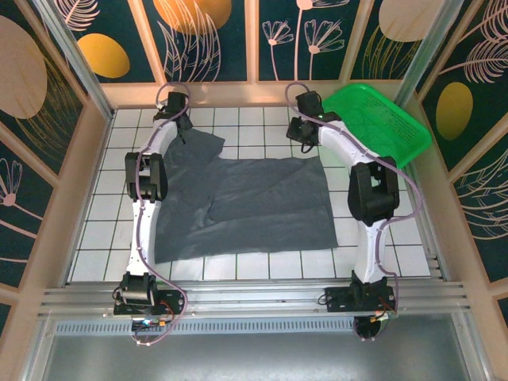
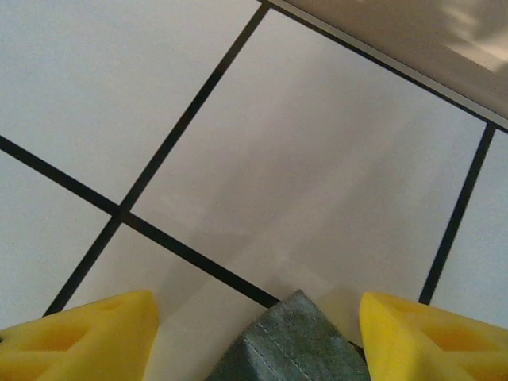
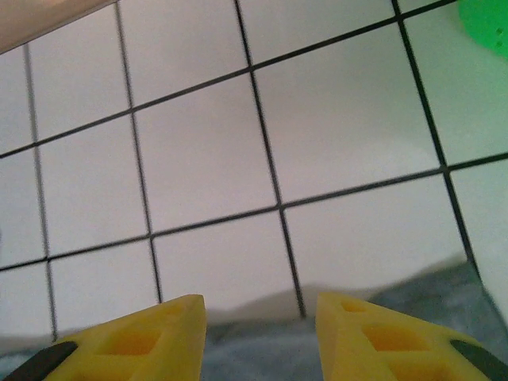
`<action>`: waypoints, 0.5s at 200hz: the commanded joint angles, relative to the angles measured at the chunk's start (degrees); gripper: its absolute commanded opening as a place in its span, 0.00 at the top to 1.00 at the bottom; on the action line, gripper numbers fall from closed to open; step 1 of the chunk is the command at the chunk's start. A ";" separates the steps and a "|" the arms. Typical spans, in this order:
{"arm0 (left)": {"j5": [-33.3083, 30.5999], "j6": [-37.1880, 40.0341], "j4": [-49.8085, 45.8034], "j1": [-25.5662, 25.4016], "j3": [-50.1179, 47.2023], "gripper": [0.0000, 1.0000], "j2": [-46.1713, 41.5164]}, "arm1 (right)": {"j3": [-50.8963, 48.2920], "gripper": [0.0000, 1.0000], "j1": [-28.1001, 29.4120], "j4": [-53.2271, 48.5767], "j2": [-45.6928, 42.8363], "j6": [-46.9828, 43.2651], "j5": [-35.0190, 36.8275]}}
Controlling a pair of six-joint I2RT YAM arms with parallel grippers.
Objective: Fold and stack the t-shirts
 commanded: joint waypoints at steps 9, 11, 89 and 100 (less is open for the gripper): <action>6.56 -1.53 -4.95 0.25 3.94 0.35 4.17 | -3.79 0.58 -0.76 0.38 -3.81 1.03 -1.47; 6.74 -1.56 -5.30 0.23 3.98 0.36 4.29 | -3.84 0.58 -0.84 0.43 -3.84 1.11 -1.47; 8.70 -1.16 -15.98 -2.31 2.60 0.71 4.69 | -1.92 0.59 -0.65 -0.11 -2.45 2.96 0.13; 8.65 -1.53 -15.80 -2.47 2.68 0.82 4.22 | -2.23 0.59 -0.69 0.06 -2.21 3.38 0.78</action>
